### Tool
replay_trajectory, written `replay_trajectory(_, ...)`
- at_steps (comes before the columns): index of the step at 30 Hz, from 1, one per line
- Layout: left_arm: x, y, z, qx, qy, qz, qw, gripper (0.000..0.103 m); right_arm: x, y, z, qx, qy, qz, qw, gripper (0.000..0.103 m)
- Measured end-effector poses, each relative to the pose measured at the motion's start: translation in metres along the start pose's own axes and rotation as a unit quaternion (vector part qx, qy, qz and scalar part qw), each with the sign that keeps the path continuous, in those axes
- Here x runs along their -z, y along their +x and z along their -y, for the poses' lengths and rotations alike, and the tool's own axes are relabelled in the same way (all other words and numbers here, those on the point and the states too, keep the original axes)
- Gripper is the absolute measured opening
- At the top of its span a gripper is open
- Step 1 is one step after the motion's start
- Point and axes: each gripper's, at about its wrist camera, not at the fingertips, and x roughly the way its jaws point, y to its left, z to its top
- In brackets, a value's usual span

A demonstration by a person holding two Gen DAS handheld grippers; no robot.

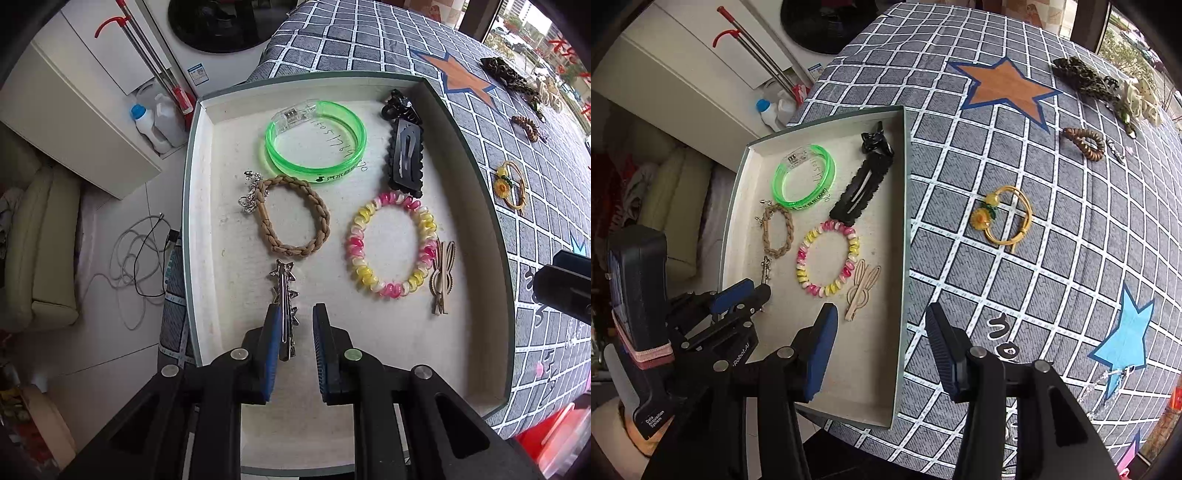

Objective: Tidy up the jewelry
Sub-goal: 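Open right tool to drop the bunny clip while left tool releases the barrette in the tray, then move left tool to the yellow cord bracelet while right tool approaches the crystal bead chain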

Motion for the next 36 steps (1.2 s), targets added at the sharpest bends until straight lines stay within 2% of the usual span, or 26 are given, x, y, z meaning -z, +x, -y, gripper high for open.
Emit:
replay_trajectory(1,0.000,0.000,0.002,0.002,0.003,-0.002,1.0000,0.024,0.002,-0.002,0.007,0.002,0.010,-0.001,1.000,0.054)
replay_trajectory(2,0.000,-0.001,0.005,0.002,0.007,-0.004,1.0000,0.032,0.004,-0.004,0.015,0.004,0.020,-0.001,1.000,0.054)
replay_trajectory(3,0.001,-0.001,0.007,0.000,0.009,-0.007,0.9999,0.072,0.009,-0.007,0.020,0.006,0.030,-0.001,1.000,0.054)
replay_trajectory(4,0.001,-0.003,0.007,-0.003,0.006,-0.005,1.0000,0.092,0.012,-0.010,0.027,0.007,0.040,0.000,0.999,0.054)
replay_trajectory(5,0.002,-0.008,0.008,-0.004,0.002,0.007,1.0000,0.103,0.015,-0.012,0.034,0.009,0.050,0.001,0.999,0.054)
replay_trajectory(13,0.002,-0.025,0.031,-0.013,0.027,0.011,0.9995,0.103,0.045,-0.026,0.091,0.024,0.120,-0.002,0.992,0.063)
replay_trajectory(16,0.001,-0.035,0.043,-0.015,0.047,0.025,0.9985,0.103,0.058,-0.028,0.113,0.028,0.149,-0.006,0.988,0.070)
replay_trajectory(19,-0.002,-0.044,0.057,-0.004,0.066,0.031,0.9973,0.103,0.070,-0.032,0.133,0.031,0.179,-0.006,0.983,0.082)
replay_trajectory(28,-0.024,-0.061,0.116,0.019,0.127,0.033,0.9911,0.103,0.104,-0.041,0.187,0.034,0.257,0.002,0.966,0.085)
replay_trajectory(30,-0.026,-0.063,0.132,0.021,0.141,0.033,0.9893,0.103,0.111,-0.043,0.198,0.035,0.268,0.002,0.963,0.103)
replay_trajectory(36,-0.032,-0.058,0.170,0.030,0.160,0.025,0.9863,0.103,0.129,-0.049,0.226,0.041,0.293,-0.005,0.955,0.103)
